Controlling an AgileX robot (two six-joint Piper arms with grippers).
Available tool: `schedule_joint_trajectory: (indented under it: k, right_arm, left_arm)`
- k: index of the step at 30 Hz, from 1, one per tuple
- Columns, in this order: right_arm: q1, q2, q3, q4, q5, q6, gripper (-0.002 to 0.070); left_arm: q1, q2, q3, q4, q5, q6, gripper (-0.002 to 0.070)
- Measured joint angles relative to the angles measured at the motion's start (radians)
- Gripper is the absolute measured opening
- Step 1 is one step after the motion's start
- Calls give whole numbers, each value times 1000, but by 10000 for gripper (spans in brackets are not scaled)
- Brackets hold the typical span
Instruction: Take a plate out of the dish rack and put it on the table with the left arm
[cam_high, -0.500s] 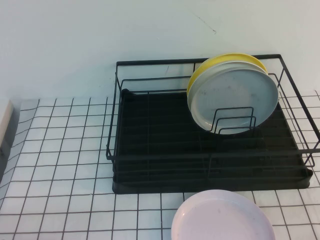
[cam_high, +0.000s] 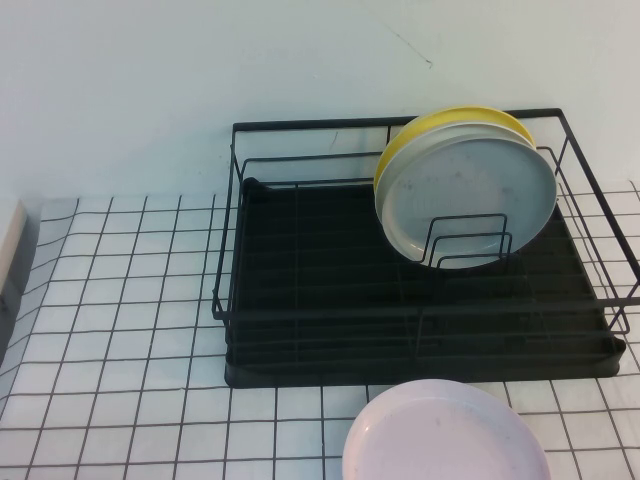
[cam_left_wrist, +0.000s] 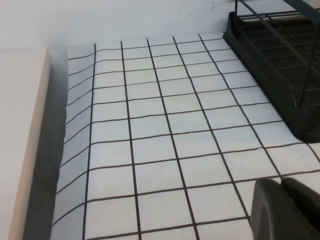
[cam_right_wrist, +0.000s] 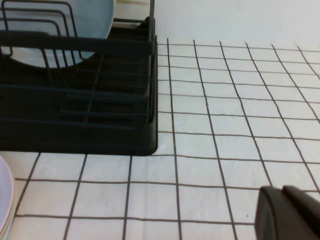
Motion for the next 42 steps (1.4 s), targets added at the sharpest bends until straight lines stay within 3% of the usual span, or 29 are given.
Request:
schedule_joint_trajectory:
  k: [26, 29, 37, 42]
  right_arm:
    - [0, 0, 0, 0, 0, 0, -3]
    - [0, 0, 0, 0, 0, 0, -3]
    - [0, 0, 0, 0, 0, 0, -3]
    - [0, 0, 0, 0, 0, 0, -3]
  left_arm:
    - [0, 0, 0, 0, -25, 0, -3]
    - [0, 0, 7, 2, -123, 0, -3]
    - [0, 0, 7, 4, -616, 4, -3]
    - [0, 0, 7, -7, -832, -2, -3]
